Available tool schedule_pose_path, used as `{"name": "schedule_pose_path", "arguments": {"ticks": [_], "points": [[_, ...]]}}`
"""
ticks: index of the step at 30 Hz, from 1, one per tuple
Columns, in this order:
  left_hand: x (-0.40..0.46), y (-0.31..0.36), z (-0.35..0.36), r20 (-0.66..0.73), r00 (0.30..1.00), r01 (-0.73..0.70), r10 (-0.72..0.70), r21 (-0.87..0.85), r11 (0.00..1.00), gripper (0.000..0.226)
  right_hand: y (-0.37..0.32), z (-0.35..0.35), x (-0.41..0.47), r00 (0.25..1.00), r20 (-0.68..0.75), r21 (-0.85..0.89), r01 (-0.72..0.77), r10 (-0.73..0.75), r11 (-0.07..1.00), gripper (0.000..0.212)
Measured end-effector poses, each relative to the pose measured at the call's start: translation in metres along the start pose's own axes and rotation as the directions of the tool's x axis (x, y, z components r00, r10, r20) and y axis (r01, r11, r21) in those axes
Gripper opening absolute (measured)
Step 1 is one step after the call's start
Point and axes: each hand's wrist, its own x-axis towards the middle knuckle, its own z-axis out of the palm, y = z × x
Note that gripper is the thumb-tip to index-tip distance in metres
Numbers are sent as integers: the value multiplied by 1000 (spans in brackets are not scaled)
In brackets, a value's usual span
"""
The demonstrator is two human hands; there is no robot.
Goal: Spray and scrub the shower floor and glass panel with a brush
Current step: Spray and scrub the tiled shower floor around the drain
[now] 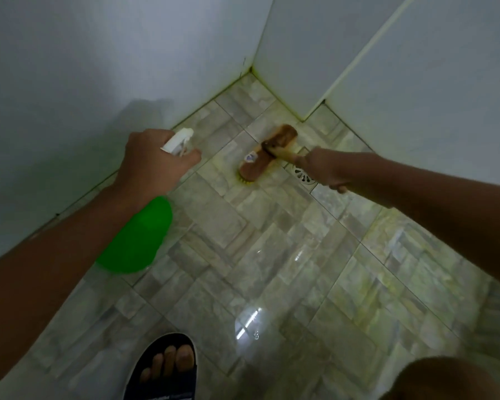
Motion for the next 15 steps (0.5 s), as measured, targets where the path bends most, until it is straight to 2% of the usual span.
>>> {"name": "schedule_pose_path", "arguments": {"ticks": [2,4,6,8,11,15], "points": [[1,0,2,8,1000,17,-17,19,1000,52,-11,-3,-1,999,-31,-17,15,-16,1000,45],[3,-1,2,3,1000,4,-4,30,1000,55,-40,-15,12,991,-79,-62,103,-107,993,40],[4,-1,1,4,1000,-26,26,42,999,51,-78,-29,20,969,-140,-36,201,-204,979,27],[4,0,0,8,1000,-11,10,33,999,49,-102,-40,23,945,-153,-49,284,-288,958,31],[1,0,-5,29,1000,11,-12,36,999,53,-97,-30,22,952,-128,-67,271,-278,960,44],[-13,-11,-14,89,995,36,-42,65,997,54,-30,11,-11,986,-64,-109,144,-152,984,39]]}}
